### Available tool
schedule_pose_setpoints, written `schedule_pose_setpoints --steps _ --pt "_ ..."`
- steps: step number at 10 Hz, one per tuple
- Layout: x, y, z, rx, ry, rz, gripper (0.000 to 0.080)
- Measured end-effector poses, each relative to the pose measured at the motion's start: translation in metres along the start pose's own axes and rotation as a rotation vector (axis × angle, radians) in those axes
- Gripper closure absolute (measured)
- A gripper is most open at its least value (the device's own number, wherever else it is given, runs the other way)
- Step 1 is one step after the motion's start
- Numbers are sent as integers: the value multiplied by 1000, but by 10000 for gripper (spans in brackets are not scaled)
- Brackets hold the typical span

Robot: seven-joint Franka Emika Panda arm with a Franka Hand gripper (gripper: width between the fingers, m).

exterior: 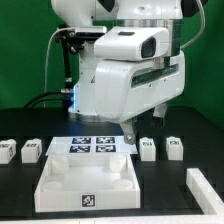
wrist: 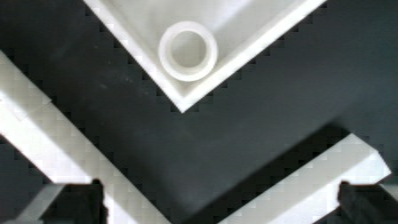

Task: Assemble one leg

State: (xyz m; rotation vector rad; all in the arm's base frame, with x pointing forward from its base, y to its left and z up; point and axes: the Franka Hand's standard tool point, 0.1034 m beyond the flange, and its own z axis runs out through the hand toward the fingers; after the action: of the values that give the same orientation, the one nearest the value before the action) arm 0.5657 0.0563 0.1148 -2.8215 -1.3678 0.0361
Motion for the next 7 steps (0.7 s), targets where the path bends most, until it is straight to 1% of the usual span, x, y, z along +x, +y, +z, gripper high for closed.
schedule_pose_setpoints --steps 7 --pt "0 0 1 1 -1 0 150"
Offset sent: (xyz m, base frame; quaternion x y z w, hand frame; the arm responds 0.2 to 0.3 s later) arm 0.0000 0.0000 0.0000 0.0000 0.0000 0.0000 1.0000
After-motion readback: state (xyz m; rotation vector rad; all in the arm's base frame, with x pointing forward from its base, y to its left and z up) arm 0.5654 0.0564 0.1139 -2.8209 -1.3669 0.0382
